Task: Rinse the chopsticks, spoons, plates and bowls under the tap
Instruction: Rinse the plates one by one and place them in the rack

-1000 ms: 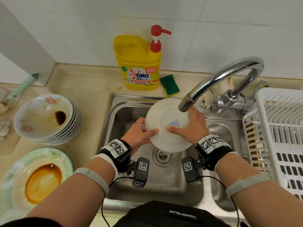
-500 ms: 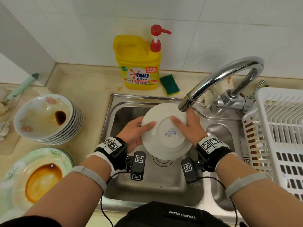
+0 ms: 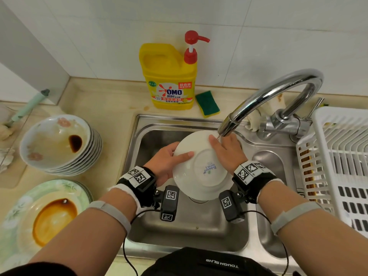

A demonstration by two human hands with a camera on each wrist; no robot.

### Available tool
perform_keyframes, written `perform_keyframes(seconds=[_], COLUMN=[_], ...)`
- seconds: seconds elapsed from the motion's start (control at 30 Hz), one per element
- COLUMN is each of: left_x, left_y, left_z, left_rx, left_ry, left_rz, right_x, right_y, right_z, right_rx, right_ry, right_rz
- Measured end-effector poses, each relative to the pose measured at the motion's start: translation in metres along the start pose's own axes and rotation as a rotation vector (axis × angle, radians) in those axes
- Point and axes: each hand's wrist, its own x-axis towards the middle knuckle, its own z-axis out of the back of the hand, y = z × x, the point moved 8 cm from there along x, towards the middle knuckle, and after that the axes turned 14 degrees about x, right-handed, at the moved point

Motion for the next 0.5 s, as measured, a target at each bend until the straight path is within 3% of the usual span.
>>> perform_keyframes(seconds=[0.2, 0.5], left_x=[-0.002, -0.008], left_y=[0.005, 0.007], left_z=[-0.003, 0.009], left_rx=[-0.072, -0.255], left_ry=[0.009, 0.009], left_rz=[0.003, -0.029], right_x=[0.006, -0.002], right_y=[0.000, -0.017], right_z=[-0.003, -0.008], right_rx=[-0.015, 0.297], right_ry=[-0.060, -0.064], right_rz=[0.041, -0.192])
